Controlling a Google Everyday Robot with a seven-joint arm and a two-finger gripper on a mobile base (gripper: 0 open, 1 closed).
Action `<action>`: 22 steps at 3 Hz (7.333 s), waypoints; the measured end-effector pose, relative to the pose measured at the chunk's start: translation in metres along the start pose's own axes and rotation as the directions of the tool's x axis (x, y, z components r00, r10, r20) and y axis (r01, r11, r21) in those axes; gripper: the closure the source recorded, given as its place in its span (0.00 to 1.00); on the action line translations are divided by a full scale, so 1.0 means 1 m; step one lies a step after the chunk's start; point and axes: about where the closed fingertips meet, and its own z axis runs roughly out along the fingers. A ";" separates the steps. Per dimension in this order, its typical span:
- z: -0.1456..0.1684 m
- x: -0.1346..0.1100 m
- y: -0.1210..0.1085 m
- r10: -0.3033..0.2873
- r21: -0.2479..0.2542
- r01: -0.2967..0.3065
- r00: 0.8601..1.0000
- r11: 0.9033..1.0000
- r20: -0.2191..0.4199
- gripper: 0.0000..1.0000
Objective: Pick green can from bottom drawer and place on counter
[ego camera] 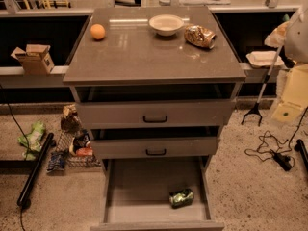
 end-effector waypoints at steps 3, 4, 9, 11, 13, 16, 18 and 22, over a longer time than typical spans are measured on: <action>0.067 0.021 0.003 -0.004 -0.091 0.009 0.999 0.996 0.054 0.00; 0.135 0.029 0.013 -0.030 -0.174 0.056 0.988 0.983 0.150 0.00; 0.373 0.037 0.049 -0.192 -0.228 0.265 0.935 0.937 0.298 0.00; 0.451 0.033 0.069 -0.190 -0.270 0.292 0.918 0.917 0.348 0.00; 0.562 0.055 0.088 -0.197 -0.318 0.309 0.920 0.896 0.338 0.00; 0.685 0.068 0.116 -0.128 -0.341 0.281 0.903 0.897 0.409 0.00; 0.777 0.063 0.121 -0.134 -0.303 0.303 0.872 0.904 0.471 0.00; 0.851 0.082 0.135 -0.158 -0.327 0.298 0.906 0.897 0.392 0.00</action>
Offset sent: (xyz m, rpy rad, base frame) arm 0.0086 -0.0167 -0.0374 0.0203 0.0564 -0.0145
